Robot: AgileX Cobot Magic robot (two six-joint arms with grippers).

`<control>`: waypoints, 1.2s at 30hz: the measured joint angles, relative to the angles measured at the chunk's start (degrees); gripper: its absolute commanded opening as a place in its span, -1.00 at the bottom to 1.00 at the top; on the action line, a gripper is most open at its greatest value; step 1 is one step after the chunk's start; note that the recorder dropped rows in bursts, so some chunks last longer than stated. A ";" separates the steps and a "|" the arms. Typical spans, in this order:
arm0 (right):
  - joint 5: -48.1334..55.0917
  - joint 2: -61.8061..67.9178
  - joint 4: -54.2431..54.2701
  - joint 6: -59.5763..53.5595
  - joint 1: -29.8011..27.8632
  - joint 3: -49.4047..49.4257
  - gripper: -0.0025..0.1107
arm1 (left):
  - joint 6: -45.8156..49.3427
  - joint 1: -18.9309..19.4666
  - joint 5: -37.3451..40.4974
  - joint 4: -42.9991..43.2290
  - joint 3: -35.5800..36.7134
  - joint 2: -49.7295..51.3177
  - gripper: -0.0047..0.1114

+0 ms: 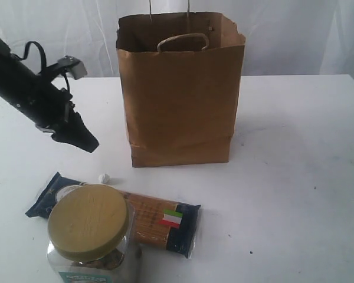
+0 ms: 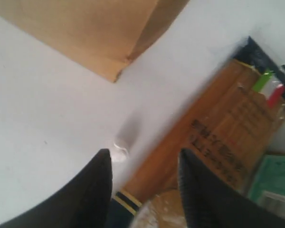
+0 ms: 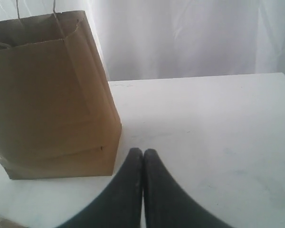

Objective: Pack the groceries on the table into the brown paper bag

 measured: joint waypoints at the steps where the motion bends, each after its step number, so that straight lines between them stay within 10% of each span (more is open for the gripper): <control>1: 0.00 0.00 0.55 0.00 0.00 0.00 -0.96 | 2.39 -0.73 -2.07 0.00 0.23 0.45 -0.02; 36: -1.15 0.00 3.37 0.12 0.00 0.00 -0.96 | 18.32 -5.11 -16.77 0.63 6.90 6.54 -0.24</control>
